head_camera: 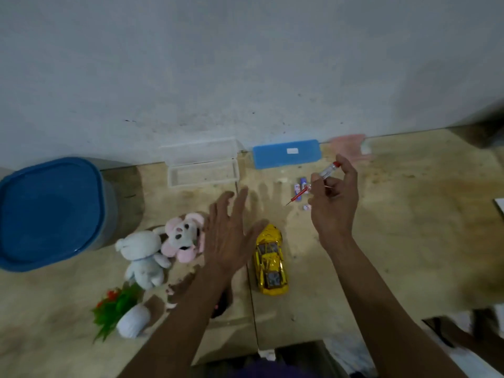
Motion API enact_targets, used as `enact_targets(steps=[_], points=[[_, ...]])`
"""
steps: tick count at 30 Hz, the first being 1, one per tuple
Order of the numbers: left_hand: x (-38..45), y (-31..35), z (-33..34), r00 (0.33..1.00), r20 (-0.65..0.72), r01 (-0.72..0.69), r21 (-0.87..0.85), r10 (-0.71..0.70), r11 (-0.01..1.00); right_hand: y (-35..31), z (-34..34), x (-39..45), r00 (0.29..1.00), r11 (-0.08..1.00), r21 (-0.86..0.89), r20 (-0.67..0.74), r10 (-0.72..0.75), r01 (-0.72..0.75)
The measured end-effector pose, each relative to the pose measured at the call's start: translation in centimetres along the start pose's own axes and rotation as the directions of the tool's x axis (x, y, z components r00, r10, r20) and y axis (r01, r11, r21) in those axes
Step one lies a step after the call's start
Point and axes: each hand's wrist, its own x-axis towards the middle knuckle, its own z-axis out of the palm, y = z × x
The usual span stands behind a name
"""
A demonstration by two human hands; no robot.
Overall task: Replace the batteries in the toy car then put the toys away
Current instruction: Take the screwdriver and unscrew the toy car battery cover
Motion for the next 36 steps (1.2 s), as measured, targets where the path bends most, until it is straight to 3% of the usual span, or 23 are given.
enact_targets(steps=[3, 7, 11, 17, 19, 22, 26, 32, 36], points=[[-4.0, 4.2, 3.2, 0.976, 0.201, 0.077, 0.033, -0.082, 0.996, 1.1, -3.4, -0.4, 1.0, 0.999, -0.027, -0.007, 0.027, -0.027], [-6.8, 7.1, 6.9, 0.924, 0.318, 0.143, 0.231, -0.213, 0.962, 2.7, -7.2, -0.7, 0.997, 0.996, -0.048, 0.005, 0.074, -0.073], [-7.6, 8.3, 8.9, 0.881, 0.321, 0.251, 0.306, -0.348, 0.918, 3.6, -10.4, -0.7, 0.995, 0.994, -0.049, 0.03, 0.097, -0.096], [-7.0, 9.9, 9.2, 0.852, 0.287, 0.362, 0.282, -0.438, 0.889, 4.0, -13.9, -0.3, 0.992, 0.994, -0.058, 0.082, 0.094, -0.089], [-7.1, 9.7, 8.9, 0.87, 0.26, 0.377, 0.194, -0.418, 0.906, 3.6, -14.6, 0.0, 0.991, 0.996, -0.051, 0.106, 0.081, -0.075], [-7.6, 9.9, 7.9, 0.909, 0.177, 0.399, -0.107, -0.377, 0.911, 2.5, -15.2, 0.3, 0.989, 0.998, -0.039, 0.133, 0.06, -0.055], [-8.3, 12.6, 4.9, 0.877, 0.255, 0.481, -0.455, -0.408, 0.749, 0.4, -15.3, 0.4, 0.988, 0.999, 0.008, 0.155, 0.03, -0.032], [-9.2, 16.0, 1.1, 0.911, 0.277, 0.412, -0.666, -0.307, 0.622, -4.1, -14.7, -0.9, 0.981, 0.998, 0.04, 0.186, -0.046, 0.04], [-10.1, 16.1, -1.2, 0.93, 0.236, 0.348, -0.813, -0.281, 0.467, -7.5, -15.0, -2.6, 0.973, 0.99, 0.063, 0.19, -0.134, 0.124]])
